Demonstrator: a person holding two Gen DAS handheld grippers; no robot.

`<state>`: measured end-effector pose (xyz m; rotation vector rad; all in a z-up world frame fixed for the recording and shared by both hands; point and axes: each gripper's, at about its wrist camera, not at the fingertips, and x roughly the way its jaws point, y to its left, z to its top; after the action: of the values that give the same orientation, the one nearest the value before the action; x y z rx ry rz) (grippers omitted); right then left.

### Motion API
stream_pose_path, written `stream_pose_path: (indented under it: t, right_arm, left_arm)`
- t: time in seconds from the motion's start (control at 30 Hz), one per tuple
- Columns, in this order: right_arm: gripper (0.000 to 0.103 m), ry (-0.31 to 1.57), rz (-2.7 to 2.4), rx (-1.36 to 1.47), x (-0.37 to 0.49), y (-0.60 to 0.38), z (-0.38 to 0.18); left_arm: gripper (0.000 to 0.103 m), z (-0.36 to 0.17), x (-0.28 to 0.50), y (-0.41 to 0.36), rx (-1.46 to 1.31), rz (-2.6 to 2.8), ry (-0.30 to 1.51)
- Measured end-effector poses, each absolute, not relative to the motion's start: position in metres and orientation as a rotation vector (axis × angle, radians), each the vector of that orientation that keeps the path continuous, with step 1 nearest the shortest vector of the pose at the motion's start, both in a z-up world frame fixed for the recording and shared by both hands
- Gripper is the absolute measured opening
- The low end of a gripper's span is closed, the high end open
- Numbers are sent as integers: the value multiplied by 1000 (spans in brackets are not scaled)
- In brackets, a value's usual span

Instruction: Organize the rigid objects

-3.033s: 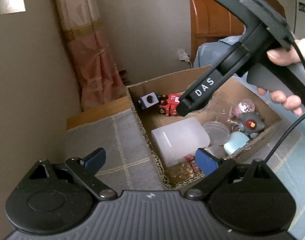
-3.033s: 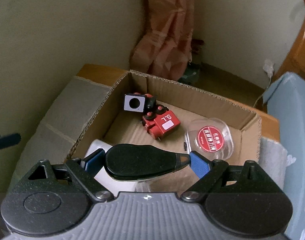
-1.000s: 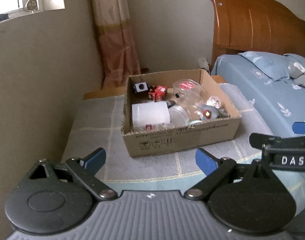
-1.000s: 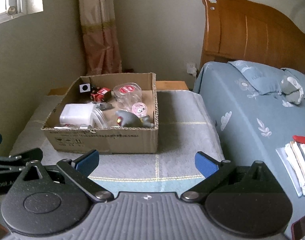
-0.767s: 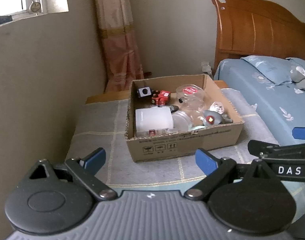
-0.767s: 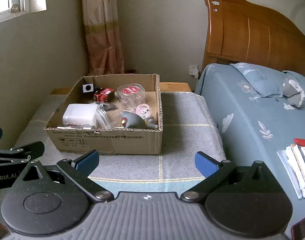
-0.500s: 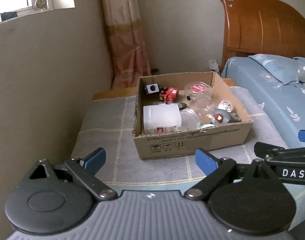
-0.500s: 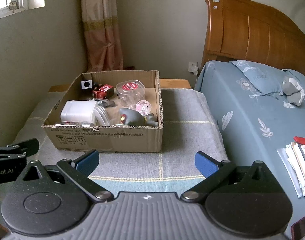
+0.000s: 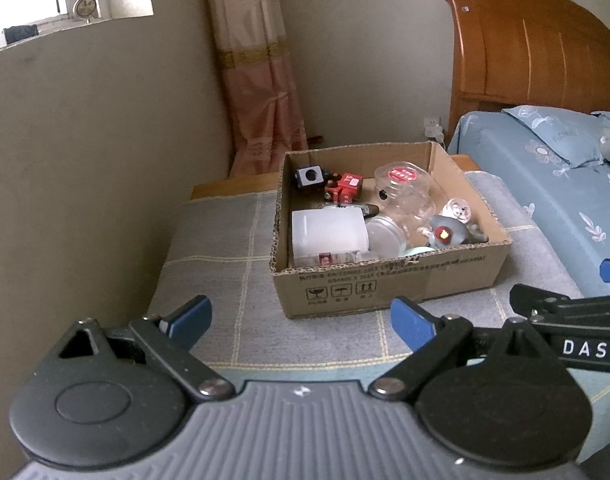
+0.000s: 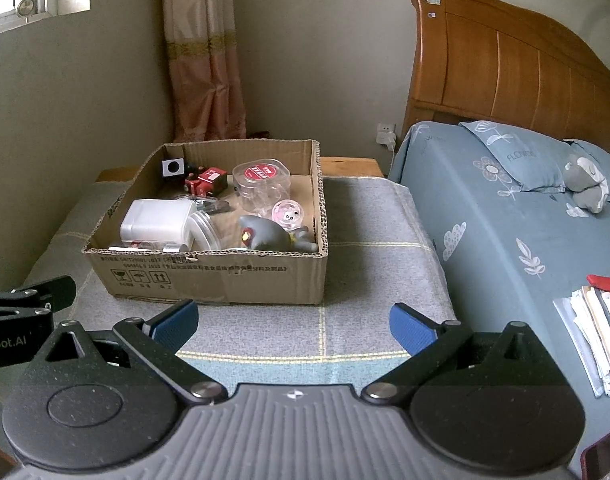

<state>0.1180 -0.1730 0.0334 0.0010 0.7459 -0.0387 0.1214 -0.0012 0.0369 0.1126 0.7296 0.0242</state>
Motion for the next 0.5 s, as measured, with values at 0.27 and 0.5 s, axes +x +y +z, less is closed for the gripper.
stream_pose_path:
  t: [0.27, 0.5]
  right_arm:
    - [103, 741, -36, 7, 117, -173, 34]
    - [103, 743, -35, 8, 117, -174, 33]
  left_arm:
    - [96, 39, 121, -4, 118, 30, 728]
    - [96, 38, 121, -6, 123, 30, 732]
